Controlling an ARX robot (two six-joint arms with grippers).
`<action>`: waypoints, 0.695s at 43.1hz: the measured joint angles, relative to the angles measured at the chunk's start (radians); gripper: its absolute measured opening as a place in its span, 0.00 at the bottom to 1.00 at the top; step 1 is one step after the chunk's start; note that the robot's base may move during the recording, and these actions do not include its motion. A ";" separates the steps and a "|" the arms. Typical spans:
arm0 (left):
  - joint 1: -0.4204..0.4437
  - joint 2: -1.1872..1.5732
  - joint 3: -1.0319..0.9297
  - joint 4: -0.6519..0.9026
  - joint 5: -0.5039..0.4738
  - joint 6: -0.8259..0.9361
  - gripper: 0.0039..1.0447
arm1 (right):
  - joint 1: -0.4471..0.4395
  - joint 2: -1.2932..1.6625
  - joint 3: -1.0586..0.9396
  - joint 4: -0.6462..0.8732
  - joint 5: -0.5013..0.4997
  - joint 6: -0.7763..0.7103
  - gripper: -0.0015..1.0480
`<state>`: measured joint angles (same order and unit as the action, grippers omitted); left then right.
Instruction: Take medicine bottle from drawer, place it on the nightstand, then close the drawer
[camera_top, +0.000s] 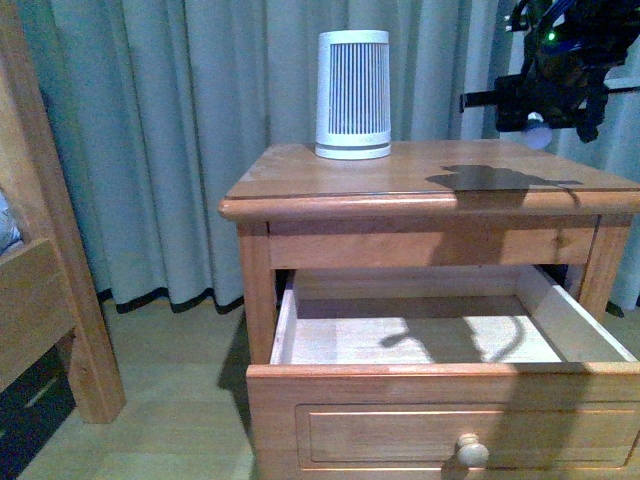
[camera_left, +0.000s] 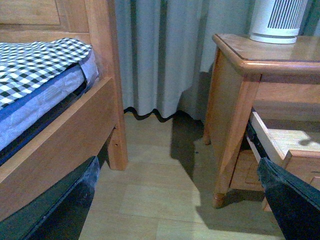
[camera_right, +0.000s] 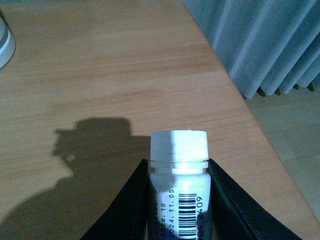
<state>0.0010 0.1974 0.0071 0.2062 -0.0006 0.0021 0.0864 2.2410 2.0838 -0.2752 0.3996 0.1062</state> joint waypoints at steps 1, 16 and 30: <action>0.000 0.000 0.000 0.000 0.000 0.000 0.94 | 0.002 0.011 0.008 -0.003 -0.003 0.003 0.29; 0.000 0.000 0.000 0.000 0.000 0.000 0.94 | 0.014 0.105 0.058 -0.014 -0.023 0.011 0.49; 0.000 0.000 0.000 0.000 0.000 0.000 0.94 | 0.025 0.021 -0.033 0.119 0.007 -0.019 0.93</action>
<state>0.0010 0.1970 0.0071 0.2062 -0.0006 0.0021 0.1116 2.2616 2.0510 -0.1566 0.4065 0.0875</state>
